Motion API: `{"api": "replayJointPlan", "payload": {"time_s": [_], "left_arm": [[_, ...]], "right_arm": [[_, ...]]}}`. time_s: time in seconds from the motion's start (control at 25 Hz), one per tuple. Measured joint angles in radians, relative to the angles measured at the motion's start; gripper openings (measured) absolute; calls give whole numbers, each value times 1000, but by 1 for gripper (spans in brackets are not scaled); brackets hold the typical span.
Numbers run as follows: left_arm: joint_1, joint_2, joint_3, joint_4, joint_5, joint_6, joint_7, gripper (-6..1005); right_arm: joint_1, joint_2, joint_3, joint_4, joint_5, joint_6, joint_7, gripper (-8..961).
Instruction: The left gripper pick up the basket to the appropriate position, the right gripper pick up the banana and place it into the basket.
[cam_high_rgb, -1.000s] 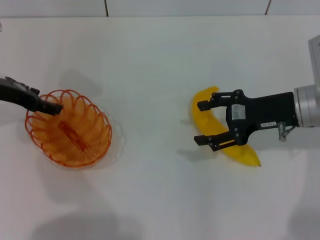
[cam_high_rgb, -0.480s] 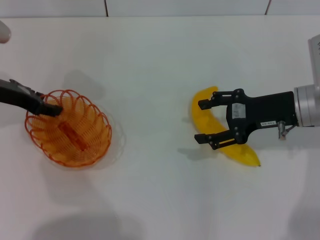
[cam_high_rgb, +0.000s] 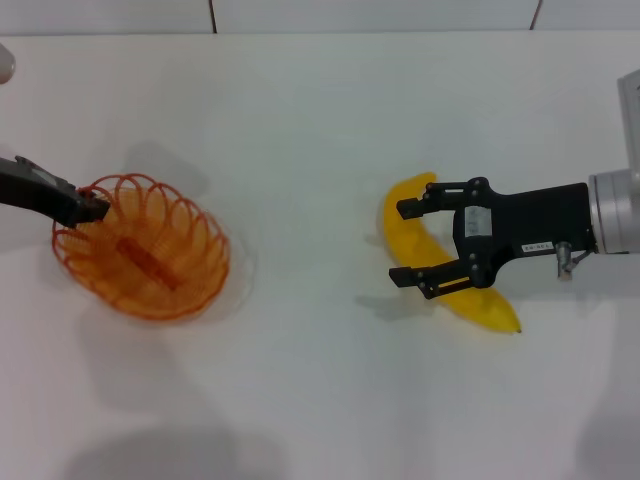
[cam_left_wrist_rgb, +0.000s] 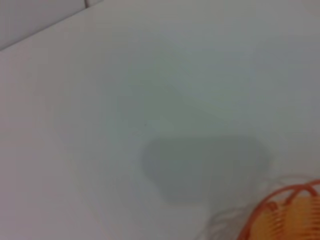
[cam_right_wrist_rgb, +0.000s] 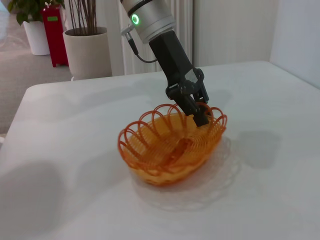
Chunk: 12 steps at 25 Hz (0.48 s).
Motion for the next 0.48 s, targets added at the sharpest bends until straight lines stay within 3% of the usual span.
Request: {"api": "replayJointPlan", "payload": {"time_s": [0.28, 0.48], "left_arm": [[-1, -1, 6, 3, -10, 8, 1, 220], [-1, 5, 6, 5, -96, 50, 2, 156]], "right_arm": [[-2, 0, 0, 0, 1, 0, 0, 882], [-3, 0, 0, 0, 1, 0, 0, 881]]}}
